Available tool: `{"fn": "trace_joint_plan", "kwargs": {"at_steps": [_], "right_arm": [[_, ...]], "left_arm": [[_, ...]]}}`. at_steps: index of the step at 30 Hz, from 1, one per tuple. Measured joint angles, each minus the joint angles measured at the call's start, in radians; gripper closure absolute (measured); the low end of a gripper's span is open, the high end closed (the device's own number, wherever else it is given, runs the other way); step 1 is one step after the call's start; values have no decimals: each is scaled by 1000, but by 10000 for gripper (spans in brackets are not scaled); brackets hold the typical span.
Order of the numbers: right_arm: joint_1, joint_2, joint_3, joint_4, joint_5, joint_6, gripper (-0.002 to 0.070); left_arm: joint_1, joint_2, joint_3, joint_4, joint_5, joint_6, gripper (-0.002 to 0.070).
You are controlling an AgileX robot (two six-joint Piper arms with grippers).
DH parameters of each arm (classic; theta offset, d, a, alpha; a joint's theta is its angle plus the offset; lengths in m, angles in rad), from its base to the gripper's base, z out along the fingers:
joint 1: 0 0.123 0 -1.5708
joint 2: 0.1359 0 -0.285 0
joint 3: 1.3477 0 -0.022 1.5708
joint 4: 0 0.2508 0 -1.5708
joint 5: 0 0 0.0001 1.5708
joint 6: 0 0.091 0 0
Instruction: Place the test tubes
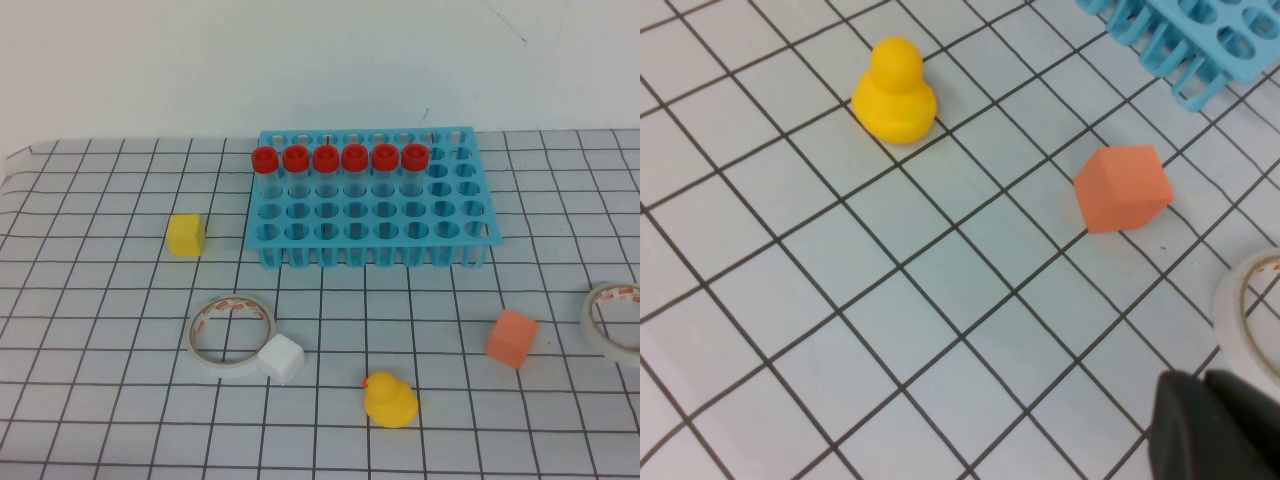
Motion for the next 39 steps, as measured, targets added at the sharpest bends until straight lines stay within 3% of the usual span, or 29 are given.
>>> {"fn": "trace_joint_plan", "kwargs": {"at_steps": [22, 25, 29, 34, 39], "right_arm": [[-7, -15, 0, 0, 0, 0, 678], [-94, -57, 0, 8, -14, 0, 678], [-373, -148, 0, 23, -111, 8, 678], [-696, -265, 63, 94, -400, 19, 678], [-885, -332, 270, 105, -711, 5, 678]], "left_arm": [[0, 0, 0, 2, 4, 17, 675], [0, 0, 0, 2, 4, 17, 675], [0, 0, 0, 2, 4, 17, 676], [0, 0, 0, 2, 4, 17, 676], [0, 0, 0, 2, 4, 17, 676]]}}
